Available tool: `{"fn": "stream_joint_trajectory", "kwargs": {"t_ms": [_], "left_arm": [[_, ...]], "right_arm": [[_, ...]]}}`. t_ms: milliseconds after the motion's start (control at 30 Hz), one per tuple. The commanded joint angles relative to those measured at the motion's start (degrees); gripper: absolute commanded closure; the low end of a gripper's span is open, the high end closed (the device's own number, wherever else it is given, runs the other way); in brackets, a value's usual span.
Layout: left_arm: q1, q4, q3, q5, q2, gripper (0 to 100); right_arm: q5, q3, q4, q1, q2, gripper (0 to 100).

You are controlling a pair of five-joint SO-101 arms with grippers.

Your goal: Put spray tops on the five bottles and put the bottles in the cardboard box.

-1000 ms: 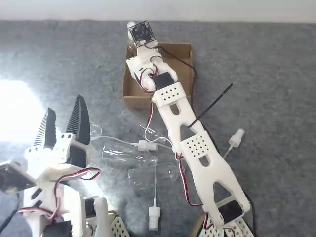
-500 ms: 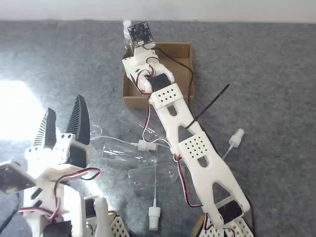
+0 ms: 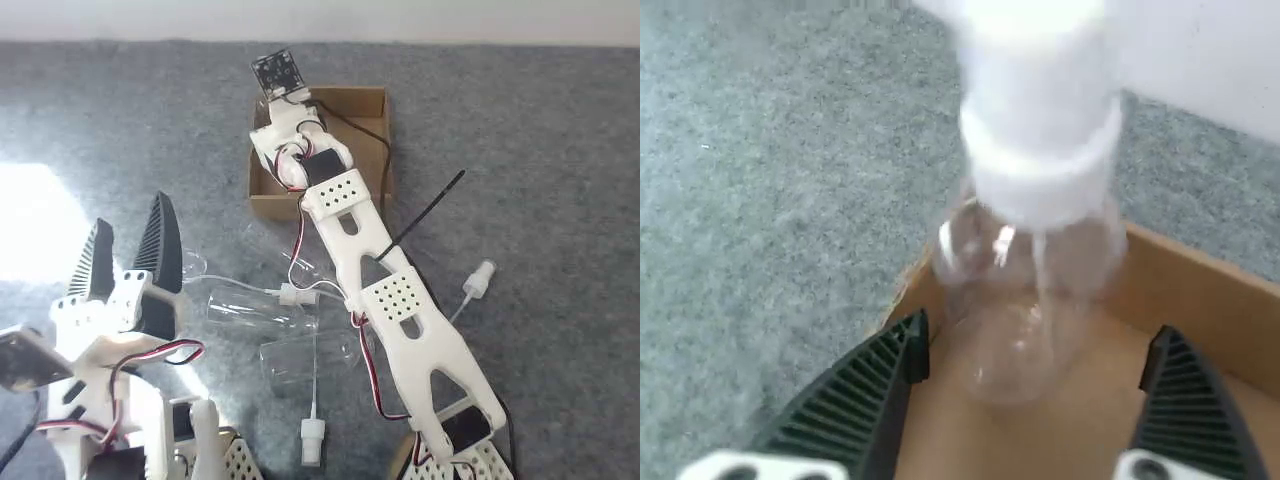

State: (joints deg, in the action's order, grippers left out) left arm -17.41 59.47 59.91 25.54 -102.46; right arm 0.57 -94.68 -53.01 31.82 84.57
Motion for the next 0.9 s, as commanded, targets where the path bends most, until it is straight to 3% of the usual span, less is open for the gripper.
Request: {"fn": "stream_joint_trajectory", "kwargs": {"t_ms": [0, 867], "left_arm": [[-0.18, -0.09, -2.77, 0.44, -0.26, 76], [-0.18, -0.18, -2.77, 0.44, -0.26, 76]], "right_arm": [[1.58, -1.67, -1.1, -0.66, -2.68, 68.4], [1.58, -1.67, -14.02, -0.75, -9.01, 68.3]]}}
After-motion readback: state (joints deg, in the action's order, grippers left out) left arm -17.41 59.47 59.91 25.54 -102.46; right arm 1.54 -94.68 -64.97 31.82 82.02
